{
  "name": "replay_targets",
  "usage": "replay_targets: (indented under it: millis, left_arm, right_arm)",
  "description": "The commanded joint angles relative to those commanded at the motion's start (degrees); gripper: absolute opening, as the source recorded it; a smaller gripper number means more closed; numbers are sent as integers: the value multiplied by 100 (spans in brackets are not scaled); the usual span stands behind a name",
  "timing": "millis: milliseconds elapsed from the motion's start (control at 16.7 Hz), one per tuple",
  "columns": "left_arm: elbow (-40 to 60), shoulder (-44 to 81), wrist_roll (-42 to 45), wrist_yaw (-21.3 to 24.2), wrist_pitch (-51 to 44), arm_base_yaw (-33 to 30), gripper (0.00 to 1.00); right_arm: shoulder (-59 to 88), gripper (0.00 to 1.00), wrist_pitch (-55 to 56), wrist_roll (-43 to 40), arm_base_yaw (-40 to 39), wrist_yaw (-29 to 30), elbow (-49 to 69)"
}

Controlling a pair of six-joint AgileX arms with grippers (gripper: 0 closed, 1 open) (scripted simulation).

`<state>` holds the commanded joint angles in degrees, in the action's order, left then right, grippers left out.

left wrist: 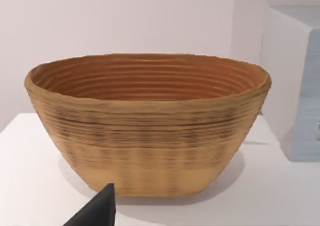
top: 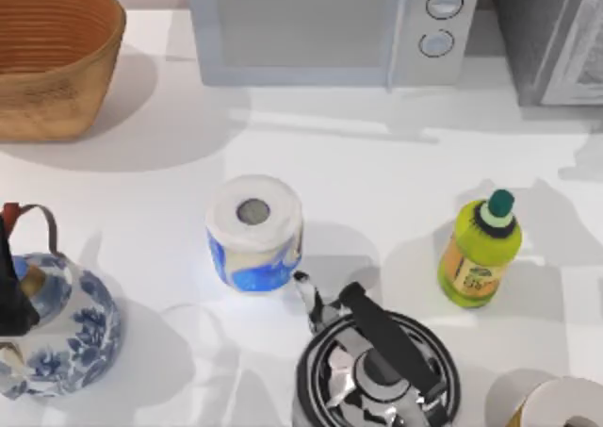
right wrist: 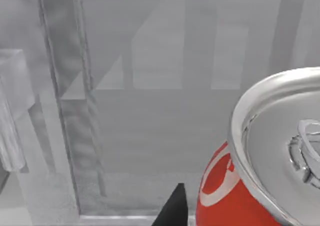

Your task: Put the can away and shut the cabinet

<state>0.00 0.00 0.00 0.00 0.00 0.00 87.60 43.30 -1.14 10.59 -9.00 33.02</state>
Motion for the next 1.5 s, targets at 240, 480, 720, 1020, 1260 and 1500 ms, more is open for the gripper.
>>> replay_targets:
  millis: [240,480,720,1020,1260,1500]
  left_arm:
    - [0,0,0,0,0,0,100]
    - [0,0,0,0,0,0,100]
    - [0,0,0,0,0,0,100]
    - [0,0,0,0,0,0,100]
    - [0,0,0,0,0,0,100]
    - [0,0,0,0,0,0,100]
  right_arm:
    - [-159,0,-179,-4,1,-2,33]
    - [-204,0,-196,8,-3,1,-8]
    - [-1033,0,-578,26,-117,67,-314]
    - [-3005,0,-1497,52,-374,246,-1045]
    - [-4910,0,-2398,59,-610,441,-1761]
    - [-6729,0,-3289,68,-827,648,-2470]
